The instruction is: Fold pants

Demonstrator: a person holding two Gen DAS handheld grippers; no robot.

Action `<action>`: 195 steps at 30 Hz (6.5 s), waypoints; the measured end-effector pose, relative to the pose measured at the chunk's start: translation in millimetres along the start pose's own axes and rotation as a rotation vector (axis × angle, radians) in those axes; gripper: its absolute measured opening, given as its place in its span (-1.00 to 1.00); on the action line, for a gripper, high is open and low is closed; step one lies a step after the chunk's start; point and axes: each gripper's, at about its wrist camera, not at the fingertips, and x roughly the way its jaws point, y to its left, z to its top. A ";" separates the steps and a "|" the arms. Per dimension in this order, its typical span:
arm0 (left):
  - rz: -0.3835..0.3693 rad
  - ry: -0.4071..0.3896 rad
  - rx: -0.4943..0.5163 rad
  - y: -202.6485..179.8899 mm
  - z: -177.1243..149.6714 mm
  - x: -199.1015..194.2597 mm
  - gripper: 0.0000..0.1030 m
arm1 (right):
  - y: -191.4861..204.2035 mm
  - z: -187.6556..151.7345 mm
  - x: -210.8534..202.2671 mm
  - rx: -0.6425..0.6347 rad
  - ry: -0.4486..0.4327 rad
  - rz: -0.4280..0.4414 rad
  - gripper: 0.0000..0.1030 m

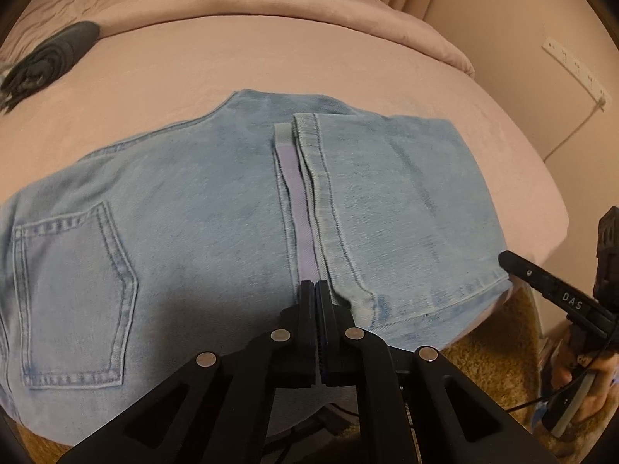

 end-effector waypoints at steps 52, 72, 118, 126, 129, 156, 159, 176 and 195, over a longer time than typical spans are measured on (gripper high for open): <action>0.186 -0.158 -0.537 195.8 -43.8 -86.7 -0.12 | 178.8 -5.8 40.5 -0.328 0.090 0.068 0.23; -0.147 -0.246 -0.058 0.3 60.6 -111.4 -0.55 | 106.9 13.0 -7.0 -0.105 -0.039 0.089 0.23; 0.069 -0.019 -0.276 73.3 10.7 -44.2 0.34 | 116.3 18.8 -26.3 -0.244 -0.152 0.090 -0.41; 0.130 -0.017 -0.221 69.5 1.0 -32.4 0.34 | 101.2 24.6 8.3 -0.220 -0.039 0.066 0.47; 0.126 -0.016 -0.227 71.7 -1.9 -34.4 0.34 | 93.8 35.5 -1.1 -0.198 -0.079 0.088 0.69; -0.074 -0.020 -0.157 40.2 5.1 -40.9 0.34 | 74.2 29.7 -4.9 -0.039 -0.136 0.020 -0.38; -0.029 0.029 -0.132 37.5 1.7 -17.1 0.34 | 70.8 21.2 13.5 -0.053 -0.105 -0.031 -0.23; -0.040 -0.030 -0.088 51.6 87.4 -4.6 0.34 | 100.3 33.8 -36.4 -0.215 -0.235 -0.207 0.23; -0.059 0.001 -0.122 61.0 116.1 27.8 -0.01 | 129.9 18.5 -26.2 -0.264 -0.130 0.062 -0.05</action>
